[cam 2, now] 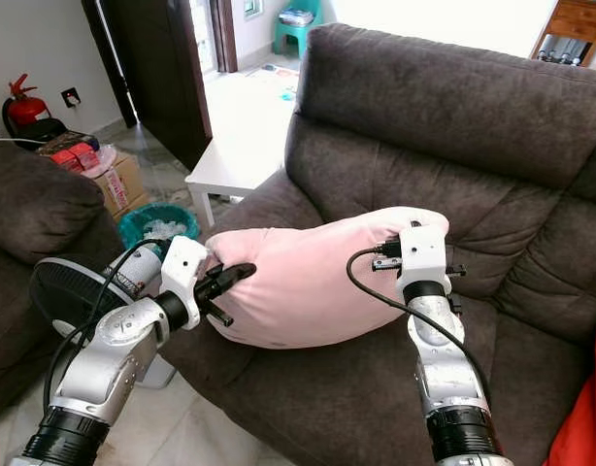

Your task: Move the pillow to the sofa from floor

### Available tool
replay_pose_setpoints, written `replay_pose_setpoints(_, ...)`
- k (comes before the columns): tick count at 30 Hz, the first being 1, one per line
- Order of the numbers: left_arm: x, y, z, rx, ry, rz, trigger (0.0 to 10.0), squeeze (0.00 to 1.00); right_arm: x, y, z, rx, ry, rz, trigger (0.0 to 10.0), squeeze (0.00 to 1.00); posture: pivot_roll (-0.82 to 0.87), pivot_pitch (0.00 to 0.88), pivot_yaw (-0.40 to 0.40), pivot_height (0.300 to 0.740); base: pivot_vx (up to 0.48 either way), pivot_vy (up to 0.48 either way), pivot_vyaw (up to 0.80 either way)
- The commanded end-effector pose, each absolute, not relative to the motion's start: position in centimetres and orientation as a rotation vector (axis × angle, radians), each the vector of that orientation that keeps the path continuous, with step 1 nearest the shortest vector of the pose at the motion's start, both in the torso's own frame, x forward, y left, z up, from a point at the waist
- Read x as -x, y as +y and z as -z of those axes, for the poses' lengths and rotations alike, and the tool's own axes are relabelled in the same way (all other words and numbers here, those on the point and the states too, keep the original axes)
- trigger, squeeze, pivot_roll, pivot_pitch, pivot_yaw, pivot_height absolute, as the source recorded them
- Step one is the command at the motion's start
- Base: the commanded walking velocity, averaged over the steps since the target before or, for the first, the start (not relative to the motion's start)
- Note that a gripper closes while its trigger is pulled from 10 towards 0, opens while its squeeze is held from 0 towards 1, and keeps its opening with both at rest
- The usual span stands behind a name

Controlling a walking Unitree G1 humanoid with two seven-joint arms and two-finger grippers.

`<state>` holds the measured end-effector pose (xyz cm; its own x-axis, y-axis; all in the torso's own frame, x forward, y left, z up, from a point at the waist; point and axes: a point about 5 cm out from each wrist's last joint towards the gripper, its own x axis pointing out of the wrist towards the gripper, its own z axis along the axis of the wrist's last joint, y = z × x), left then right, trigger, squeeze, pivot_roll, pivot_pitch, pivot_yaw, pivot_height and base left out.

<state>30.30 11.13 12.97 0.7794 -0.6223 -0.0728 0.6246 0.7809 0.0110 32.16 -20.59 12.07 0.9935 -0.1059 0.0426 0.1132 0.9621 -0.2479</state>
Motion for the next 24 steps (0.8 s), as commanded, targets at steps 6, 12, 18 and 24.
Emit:
replay_pose_setpoints(6,-30.1,9.8,-14.6,0.018,0.0,0.748,10.0,0.0,-33.0,-21.2,-16.4,0.224,-0.243,0.176,10.0,0.0,0.08,0.025,-0.036,0.74,0.0,0.0,0.0)
replay_pose_setpoints(12,-30.0,9.5,-14.0,0.03,0.044,0.778,10.0,0.0,-33.0,-21.9,-16.8,0.24,-0.263,0.229,10.0,0.0,0.08,0.021,-0.035,0.74,0.0,0.0,0.0)
replay_pose_setpoints(18,-29.8,10.0,-12.9,-0.006,0.098,0.774,10.0,0.0,-33.2,-21.2,-15.0,0.252,-0.16,0.151,10.0,0.0,0.08,0.017,-0.032,0.74,0.0,0.0,0.0)
replay_pose_setpoints(24,-29.6,10.9,-11.0,-0.02,0.17,0.737,10.0,0.0,-33.2,-19.6,-13.2,0.26,-0.076,0.048,10.0,0.0,0.08,0.021,-0.033,0.74,0.0,0.0,0.0)
